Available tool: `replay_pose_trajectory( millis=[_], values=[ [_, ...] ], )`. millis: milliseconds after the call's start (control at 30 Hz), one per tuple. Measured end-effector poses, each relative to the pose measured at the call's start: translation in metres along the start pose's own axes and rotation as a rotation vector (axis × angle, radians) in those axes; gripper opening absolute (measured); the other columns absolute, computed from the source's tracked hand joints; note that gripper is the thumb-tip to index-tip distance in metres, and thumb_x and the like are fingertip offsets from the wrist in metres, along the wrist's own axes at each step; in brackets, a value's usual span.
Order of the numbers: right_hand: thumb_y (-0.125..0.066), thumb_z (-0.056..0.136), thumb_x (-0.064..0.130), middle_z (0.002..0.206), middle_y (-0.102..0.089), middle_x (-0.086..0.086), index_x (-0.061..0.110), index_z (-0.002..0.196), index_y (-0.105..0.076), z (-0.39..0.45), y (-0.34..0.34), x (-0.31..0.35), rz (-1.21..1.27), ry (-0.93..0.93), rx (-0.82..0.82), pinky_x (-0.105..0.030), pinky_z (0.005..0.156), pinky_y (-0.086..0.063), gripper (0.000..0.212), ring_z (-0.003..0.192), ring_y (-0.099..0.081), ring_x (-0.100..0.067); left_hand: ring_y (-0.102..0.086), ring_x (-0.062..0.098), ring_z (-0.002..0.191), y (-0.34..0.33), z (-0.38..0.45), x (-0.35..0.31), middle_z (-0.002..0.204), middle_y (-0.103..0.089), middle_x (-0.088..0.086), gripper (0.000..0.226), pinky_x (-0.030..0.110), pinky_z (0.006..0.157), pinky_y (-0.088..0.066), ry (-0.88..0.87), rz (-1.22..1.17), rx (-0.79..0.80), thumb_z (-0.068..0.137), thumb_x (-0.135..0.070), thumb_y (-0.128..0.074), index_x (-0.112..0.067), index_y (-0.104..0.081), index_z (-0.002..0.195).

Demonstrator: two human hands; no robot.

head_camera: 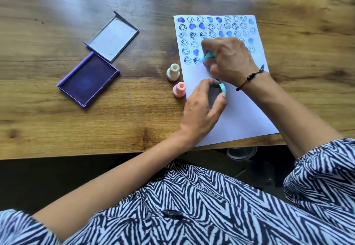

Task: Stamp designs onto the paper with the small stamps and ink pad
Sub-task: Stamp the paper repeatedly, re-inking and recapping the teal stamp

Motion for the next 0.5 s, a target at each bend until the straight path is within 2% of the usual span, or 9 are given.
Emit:
replay_pose_trajectory(
  millis=[200, 300, 367, 433, 500],
  values=[
    [-0.05, 0.075, 0.005, 0.092, -0.064, -0.019, 0.009, 0.092, -0.054, 0.0, 0.0, 0.004, -0.021, -0.022, 0.039, -0.033, 0.062, -0.034, 0.018, 0.084, -0.057, -0.039, -0.056, 0.025, 0.102, 0.001, 0.001, -0.001, 0.109, -0.062, 0.016, 0.026, 0.024, 0.089, -0.039, -0.009, 0.017, -0.003, 0.087, -0.012, -0.053, 0.002, -0.05, 0.11],
    [-0.054, 0.08, 0.012, 0.101, -0.065, -0.02, 0.01, 0.099, -0.055, -0.004, 0.007, -0.001, 0.04, -0.092, 0.049, -0.037, 0.07, -0.042, 0.02, 0.093, -0.058, -0.039, -0.056, 0.025, 0.104, -0.001, 0.0, -0.001, 0.11, -0.061, 0.016, 0.027, 0.027, 0.092, -0.039, -0.013, 0.025, 0.007, 0.087, -0.012, -0.053, 0.001, -0.05, 0.11],
    [-0.057, 0.081, 0.017, 0.101, -0.067, -0.02, 0.007, 0.1, -0.057, -0.007, 0.023, -0.006, 0.13, -0.146, -0.04, -0.038, 0.076, -0.044, 0.021, 0.095, -0.058, -0.037, -0.056, 0.024, 0.106, 0.0, 0.001, -0.001, 0.112, -0.061, 0.016, 0.027, 0.028, 0.093, -0.04, -0.015, 0.021, 0.004, 0.087, -0.012, -0.053, 0.001, -0.051, 0.11],
    [-0.06, 0.08, 0.02, 0.097, -0.068, -0.02, 0.005, 0.097, -0.058, -0.014, 0.045, -0.01, 0.199, -0.174, -0.172, -0.037, 0.075, -0.042, 0.022, 0.09, -0.059, -0.034, -0.056, 0.024, 0.106, 0.0, 0.001, -0.002, 0.112, -0.061, 0.016, 0.027, 0.027, 0.093, -0.04, -0.025, 0.025, 0.0, 0.087, -0.013, -0.053, 0.001, -0.05, 0.11],
    [-0.062, 0.079, 0.021, 0.093, -0.068, -0.019, 0.005, 0.095, -0.059, -0.022, 0.06, -0.014, 0.24, -0.195, -0.226, -0.035, 0.073, -0.042, 0.023, 0.084, -0.059, -0.031, -0.056, 0.025, 0.105, 0.0, 0.0, -0.001, 0.112, -0.061, 0.017, 0.027, 0.029, 0.092, -0.04, -0.032, 0.025, 0.003, 0.088, -0.013, -0.053, 0.001, -0.05, 0.11]
  ],
)
Point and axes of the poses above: each hand's wrist, its own z-axis towards the middle knuckle, its own y-axis out of the back of the hand, x = y × z, the point moved 4 cm from there along z, towards the middle knuckle
